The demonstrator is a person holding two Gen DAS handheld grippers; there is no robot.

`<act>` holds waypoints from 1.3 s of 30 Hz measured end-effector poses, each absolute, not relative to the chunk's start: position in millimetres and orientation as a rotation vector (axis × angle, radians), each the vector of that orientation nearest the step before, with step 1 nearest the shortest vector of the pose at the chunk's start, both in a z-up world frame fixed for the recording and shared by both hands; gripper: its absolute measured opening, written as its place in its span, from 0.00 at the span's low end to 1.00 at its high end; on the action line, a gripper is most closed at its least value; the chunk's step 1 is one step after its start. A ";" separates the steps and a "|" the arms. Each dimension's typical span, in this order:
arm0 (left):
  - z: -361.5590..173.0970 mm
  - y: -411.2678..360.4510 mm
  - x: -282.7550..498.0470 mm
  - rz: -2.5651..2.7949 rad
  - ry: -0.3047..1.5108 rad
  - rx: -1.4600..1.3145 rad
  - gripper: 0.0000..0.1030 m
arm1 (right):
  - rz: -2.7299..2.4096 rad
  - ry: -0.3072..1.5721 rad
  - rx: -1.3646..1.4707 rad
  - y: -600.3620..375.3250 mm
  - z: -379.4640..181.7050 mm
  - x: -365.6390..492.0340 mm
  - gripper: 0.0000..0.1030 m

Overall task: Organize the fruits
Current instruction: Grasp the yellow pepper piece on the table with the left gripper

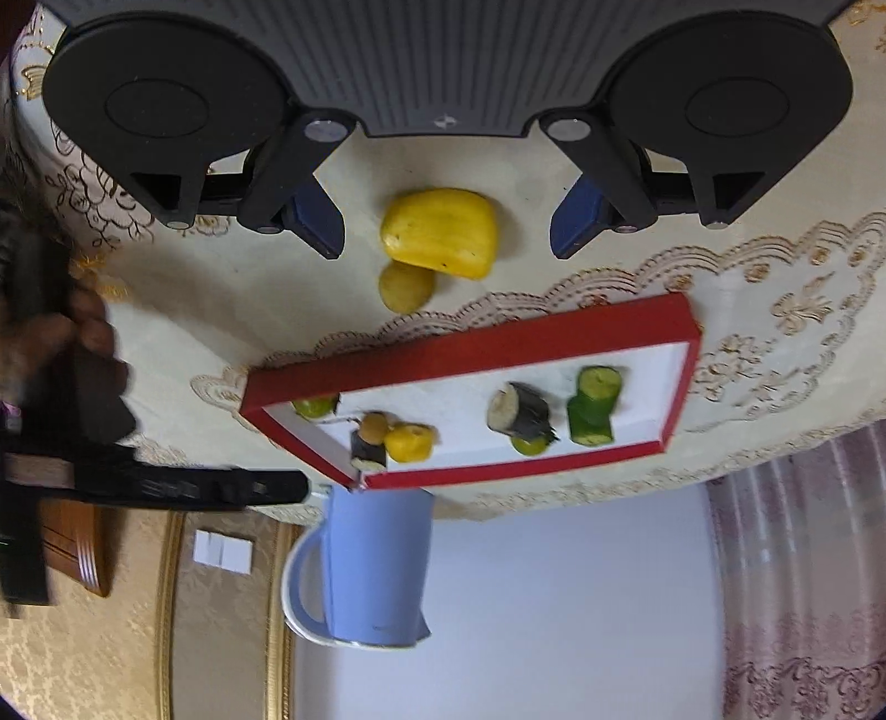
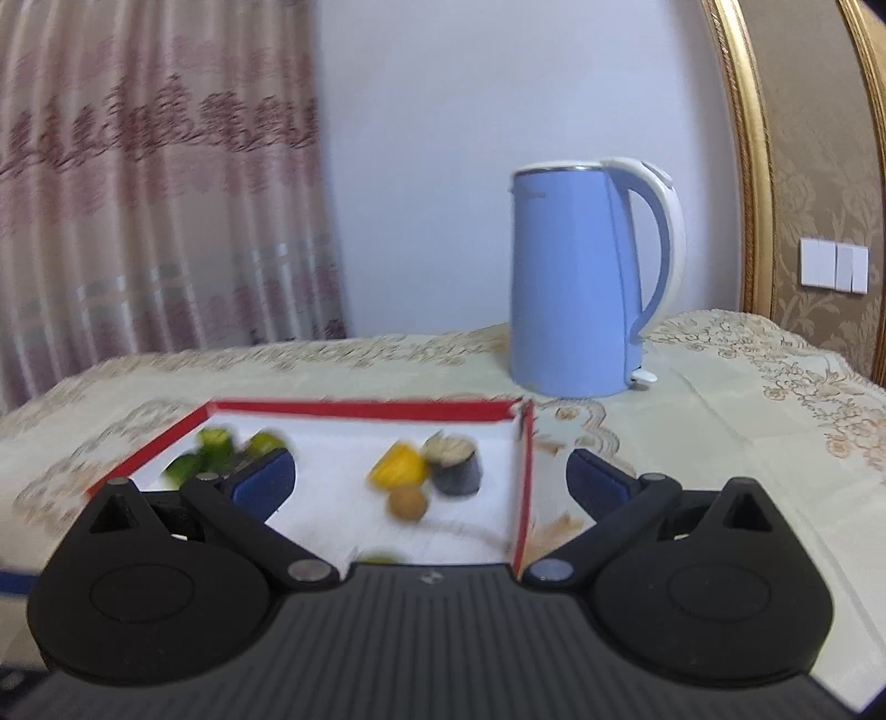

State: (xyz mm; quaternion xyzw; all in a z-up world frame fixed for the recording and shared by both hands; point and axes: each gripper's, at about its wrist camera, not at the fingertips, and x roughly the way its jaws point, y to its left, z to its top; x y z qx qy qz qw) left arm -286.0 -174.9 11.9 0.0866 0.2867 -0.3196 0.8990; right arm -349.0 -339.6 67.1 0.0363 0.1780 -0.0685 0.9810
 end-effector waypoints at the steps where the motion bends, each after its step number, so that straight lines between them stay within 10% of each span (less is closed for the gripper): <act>1: 9.8 -175.3 -284.8 -0.670 0.601 0.180 0.79 | -0.134 0.362 0.069 -334.9 66.8 -358.4 1.00; 13: 1.7 -176.1 -265.0 -0.696 0.664 0.150 0.78 | -0.165 0.429 0.115 -321.3 53.5 -400.7 1.00; 24: 2.8 -180.3 -274.3 -0.715 0.628 0.237 0.46 | -0.157 0.469 0.117 -315.5 46.1 -397.4 1.00; 39: 8.9 -150.9 -269.5 -0.641 0.585 0.164 0.46 | -0.055 0.494 0.058 -281.8 47.9 -382.3 1.00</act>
